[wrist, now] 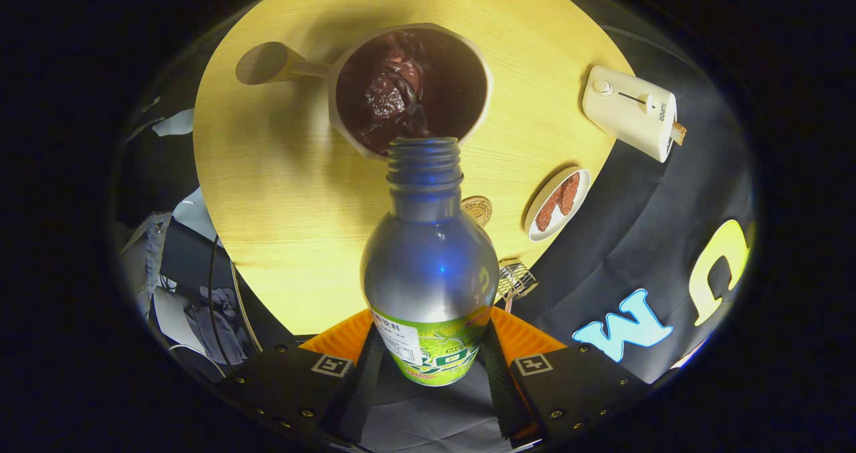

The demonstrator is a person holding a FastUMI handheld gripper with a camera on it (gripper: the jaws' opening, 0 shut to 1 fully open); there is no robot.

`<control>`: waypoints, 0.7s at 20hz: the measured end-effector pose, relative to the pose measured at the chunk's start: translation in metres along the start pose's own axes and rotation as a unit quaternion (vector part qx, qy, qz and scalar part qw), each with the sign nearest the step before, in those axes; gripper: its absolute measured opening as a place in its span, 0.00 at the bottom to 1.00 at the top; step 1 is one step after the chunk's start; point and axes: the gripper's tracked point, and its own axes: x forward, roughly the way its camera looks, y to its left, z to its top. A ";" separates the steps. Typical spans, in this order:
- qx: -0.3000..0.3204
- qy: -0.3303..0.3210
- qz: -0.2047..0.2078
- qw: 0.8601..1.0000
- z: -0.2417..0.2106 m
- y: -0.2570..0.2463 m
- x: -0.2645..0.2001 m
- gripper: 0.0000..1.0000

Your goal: Take the bottle from table, then pour the juice into the cup, finally place the bottle on the coaster

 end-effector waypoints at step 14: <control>-0.039 0.031 -0.006 0.999 -0.003 -0.013 -0.007 0.73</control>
